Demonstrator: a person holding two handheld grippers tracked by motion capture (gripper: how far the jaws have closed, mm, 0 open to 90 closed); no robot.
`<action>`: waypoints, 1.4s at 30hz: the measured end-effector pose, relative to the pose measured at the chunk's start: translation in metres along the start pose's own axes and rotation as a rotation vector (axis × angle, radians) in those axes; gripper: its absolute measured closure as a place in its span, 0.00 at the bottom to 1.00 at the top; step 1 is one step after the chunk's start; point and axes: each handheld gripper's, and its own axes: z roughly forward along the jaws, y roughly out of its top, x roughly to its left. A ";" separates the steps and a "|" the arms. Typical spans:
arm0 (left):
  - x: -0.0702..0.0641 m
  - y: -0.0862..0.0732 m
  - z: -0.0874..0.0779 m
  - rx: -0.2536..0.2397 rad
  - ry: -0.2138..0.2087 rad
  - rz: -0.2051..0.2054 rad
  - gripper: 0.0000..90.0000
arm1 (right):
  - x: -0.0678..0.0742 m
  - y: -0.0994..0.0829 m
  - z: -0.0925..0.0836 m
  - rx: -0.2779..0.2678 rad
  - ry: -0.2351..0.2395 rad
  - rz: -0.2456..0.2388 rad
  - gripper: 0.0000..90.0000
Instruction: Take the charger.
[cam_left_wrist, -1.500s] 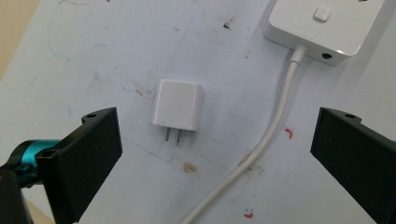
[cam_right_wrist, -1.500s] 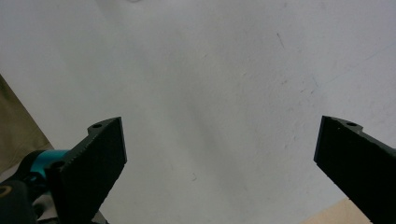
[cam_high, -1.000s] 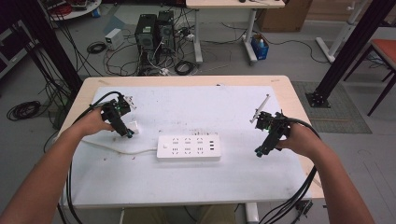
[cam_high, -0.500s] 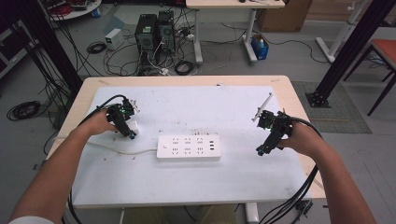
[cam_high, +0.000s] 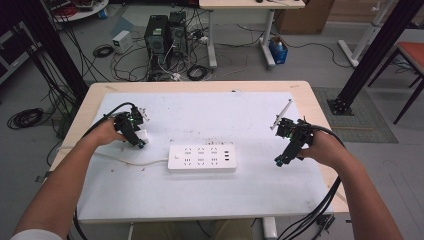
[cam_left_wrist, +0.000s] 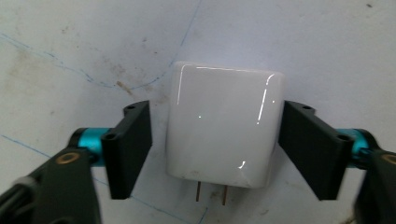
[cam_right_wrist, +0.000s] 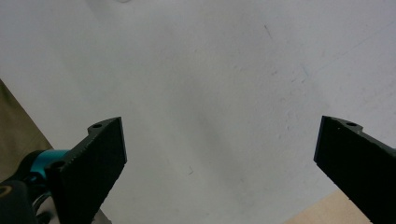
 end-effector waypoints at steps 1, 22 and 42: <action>0.000 -0.001 0.001 -0.004 -0.004 -0.005 0.32 | 0.000 0.000 0.000 0.000 0.001 -0.002 0.02; -0.001 -0.007 -0.013 -0.057 0.008 0.001 0.47 | 0.002 0.002 -0.001 -0.004 -0.015 -0.002 0.02; -0.052 -0.014 -0.105 -0.261 0.071 0.059 0.47 | 0.010 -0.002 -0.005 -0.046 -0.059 0.008 0.02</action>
